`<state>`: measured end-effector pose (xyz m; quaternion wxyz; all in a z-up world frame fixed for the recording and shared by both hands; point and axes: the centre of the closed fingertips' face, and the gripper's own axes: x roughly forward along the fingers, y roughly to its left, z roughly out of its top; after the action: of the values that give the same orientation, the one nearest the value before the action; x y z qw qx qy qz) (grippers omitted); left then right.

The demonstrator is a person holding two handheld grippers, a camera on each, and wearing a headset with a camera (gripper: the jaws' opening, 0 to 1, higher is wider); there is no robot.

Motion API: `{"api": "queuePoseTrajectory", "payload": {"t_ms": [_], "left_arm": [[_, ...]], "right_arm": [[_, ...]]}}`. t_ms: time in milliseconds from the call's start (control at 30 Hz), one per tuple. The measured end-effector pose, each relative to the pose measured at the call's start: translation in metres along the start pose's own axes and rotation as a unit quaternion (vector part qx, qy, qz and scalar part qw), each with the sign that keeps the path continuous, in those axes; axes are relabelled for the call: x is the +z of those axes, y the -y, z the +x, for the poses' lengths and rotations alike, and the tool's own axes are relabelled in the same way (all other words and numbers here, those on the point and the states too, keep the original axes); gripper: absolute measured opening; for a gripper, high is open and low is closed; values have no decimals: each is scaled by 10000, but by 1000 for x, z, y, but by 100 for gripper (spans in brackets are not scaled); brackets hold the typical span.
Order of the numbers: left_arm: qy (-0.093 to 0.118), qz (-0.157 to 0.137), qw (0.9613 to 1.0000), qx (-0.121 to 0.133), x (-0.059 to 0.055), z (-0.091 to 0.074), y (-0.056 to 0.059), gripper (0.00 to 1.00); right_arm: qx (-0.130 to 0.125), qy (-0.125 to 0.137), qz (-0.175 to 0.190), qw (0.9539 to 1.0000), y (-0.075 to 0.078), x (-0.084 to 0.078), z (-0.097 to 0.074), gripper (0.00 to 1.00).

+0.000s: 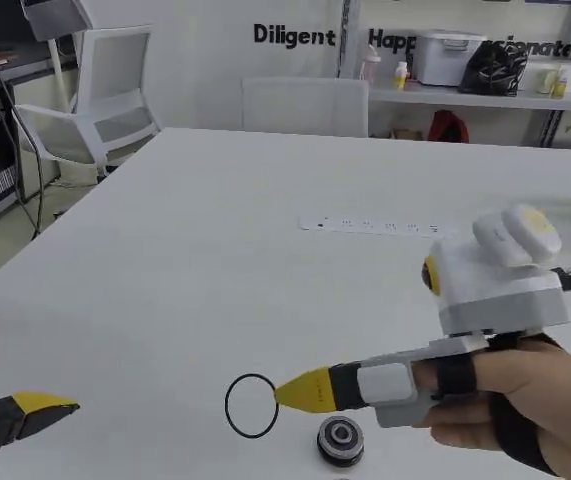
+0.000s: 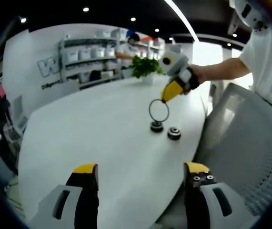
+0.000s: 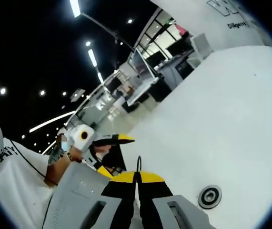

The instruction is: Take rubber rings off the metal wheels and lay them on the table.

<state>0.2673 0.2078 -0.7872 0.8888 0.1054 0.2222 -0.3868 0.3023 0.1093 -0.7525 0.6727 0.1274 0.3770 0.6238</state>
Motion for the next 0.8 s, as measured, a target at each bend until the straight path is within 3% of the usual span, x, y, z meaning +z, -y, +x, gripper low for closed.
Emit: {"api": "queuePoseTrajectory", "payload": {"t_ms": [333, 600, 800], "left_arm": [[-25, -24, 10000, -11, -4, 1, 4, 74], [-34, -91, 9999, 65, -7, -1, 2, 74], [44, -126, 9998, 136, -3, -2, -2, 74]], "right_arm": [[-409, -552, -122, 9976, 29, -24, 20, 0], [-589, -1052, -354, 9921, 38, -47, 37, 0], [-839, -1170, -415, 9887, 51, -51, 41, 0]]}}
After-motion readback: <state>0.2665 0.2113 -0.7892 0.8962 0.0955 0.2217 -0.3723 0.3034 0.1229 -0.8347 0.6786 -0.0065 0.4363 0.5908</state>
